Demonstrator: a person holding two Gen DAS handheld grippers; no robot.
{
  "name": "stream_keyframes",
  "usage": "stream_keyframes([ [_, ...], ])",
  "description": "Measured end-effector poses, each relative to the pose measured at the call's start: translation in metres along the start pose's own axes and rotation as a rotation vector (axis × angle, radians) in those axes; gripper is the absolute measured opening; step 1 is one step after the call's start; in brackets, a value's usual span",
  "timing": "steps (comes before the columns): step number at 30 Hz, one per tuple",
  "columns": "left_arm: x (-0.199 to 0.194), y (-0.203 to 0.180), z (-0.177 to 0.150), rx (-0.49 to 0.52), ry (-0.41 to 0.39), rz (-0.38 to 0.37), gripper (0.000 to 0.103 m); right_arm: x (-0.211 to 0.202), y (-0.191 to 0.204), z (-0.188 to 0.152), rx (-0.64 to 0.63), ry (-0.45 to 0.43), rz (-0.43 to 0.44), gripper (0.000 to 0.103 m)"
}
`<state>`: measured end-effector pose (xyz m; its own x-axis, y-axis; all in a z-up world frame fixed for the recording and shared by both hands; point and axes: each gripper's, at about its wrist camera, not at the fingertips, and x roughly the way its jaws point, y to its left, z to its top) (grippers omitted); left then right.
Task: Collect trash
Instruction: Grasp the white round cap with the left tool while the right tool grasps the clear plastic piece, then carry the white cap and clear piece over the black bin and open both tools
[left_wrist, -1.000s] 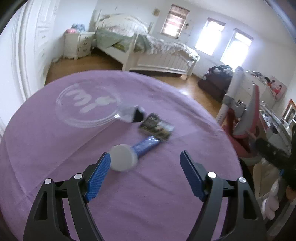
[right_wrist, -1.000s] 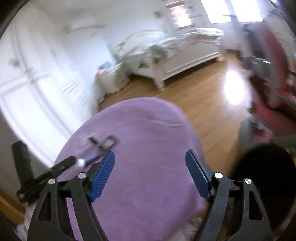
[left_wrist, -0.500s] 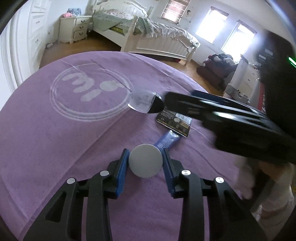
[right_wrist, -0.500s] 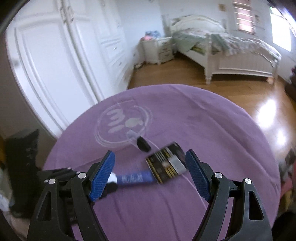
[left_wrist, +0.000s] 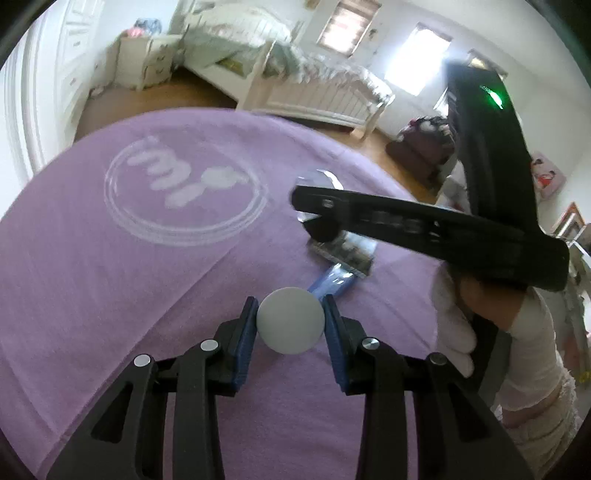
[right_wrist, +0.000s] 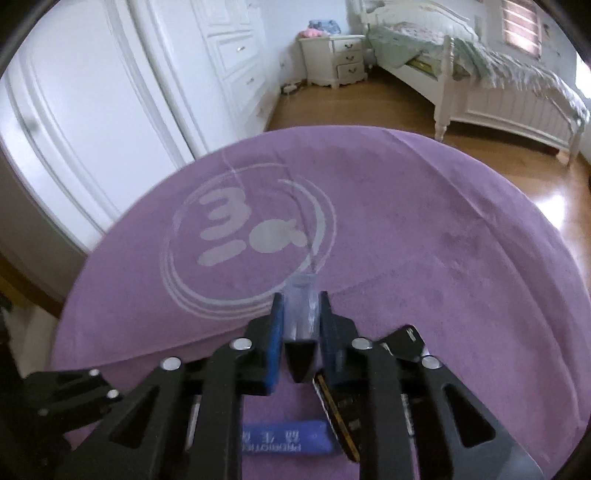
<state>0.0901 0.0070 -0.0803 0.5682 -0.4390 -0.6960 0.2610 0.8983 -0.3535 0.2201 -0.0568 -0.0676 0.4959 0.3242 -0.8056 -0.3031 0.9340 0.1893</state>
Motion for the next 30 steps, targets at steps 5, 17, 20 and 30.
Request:
stream_keyframes([
  [5, -0.017, -0.023, -0.009, 0.022, -0.042, -0.056, 0.035, -0.057, -0.022, -0.019, 0.132, -0.126, 0.071, 0.018],
  [17, -0.026, -0.185, -0.014, 0.257, -0.089, -0.262, 0.035, -0.24, -0.082, -0.136, 0.365, -0.478, -0.051, 0.018],
  [20, -0.02, -0.23, -0.02, 0.314, -0.093, -0.322, 0.035, -0.283, -0.105, -0.174, 0.422, -0.544, -0.149, 0.018],
  [30, 0.014, -0.327, -0.049, 0.436, -0.057, -0.474, 0.035, -0.373, -0.171, -0.292, 0.6, -0.661, -0.361, 0.018],
])
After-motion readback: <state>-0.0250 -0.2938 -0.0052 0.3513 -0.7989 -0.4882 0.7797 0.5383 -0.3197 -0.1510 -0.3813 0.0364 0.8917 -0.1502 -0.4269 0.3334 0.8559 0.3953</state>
